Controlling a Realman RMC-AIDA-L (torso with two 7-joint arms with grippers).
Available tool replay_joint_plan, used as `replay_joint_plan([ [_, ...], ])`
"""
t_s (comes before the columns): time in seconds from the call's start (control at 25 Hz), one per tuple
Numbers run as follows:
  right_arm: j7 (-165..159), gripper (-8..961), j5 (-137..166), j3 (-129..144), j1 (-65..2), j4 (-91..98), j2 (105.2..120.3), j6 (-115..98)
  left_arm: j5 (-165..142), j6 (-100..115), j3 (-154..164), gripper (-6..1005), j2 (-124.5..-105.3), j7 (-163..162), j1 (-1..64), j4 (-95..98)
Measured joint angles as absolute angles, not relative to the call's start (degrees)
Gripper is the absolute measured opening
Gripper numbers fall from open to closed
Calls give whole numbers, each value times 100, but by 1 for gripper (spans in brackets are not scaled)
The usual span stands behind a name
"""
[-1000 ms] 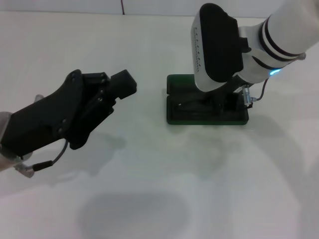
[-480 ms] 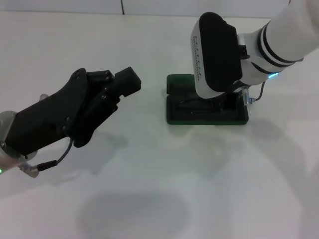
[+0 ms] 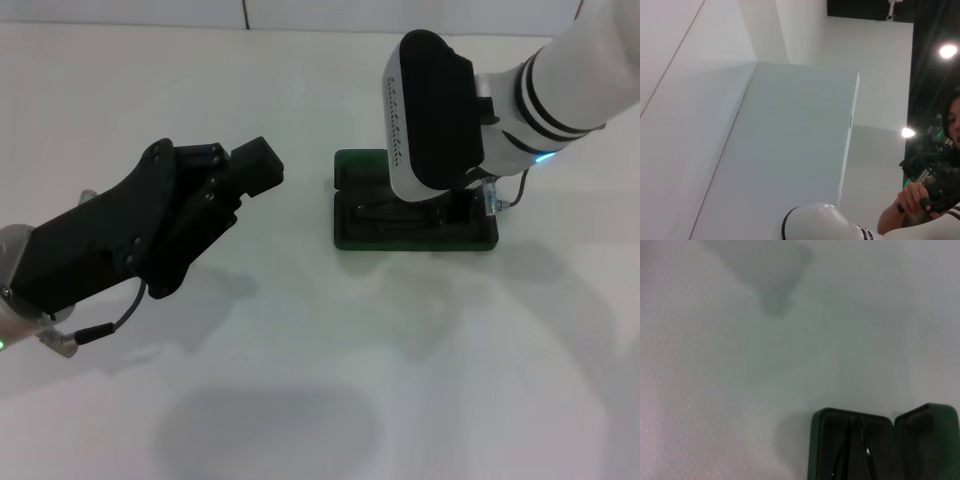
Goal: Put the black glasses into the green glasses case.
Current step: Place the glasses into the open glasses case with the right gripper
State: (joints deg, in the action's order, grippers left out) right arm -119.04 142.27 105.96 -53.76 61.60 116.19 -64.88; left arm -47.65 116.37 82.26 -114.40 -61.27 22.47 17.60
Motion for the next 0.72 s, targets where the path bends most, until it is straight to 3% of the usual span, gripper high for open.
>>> replay_joint_plan([
  [0.56,-12160,65,14283,10618,-5416,6032,11619,-6315,-4773,11637,8226,30,-11434,-6117,2250,1758],
  [0.72,-12186,127,14292,10618,-5435,5985,11619,-6325,-4773,11637,8226,30,-11434,-6117,2251,1757],
])
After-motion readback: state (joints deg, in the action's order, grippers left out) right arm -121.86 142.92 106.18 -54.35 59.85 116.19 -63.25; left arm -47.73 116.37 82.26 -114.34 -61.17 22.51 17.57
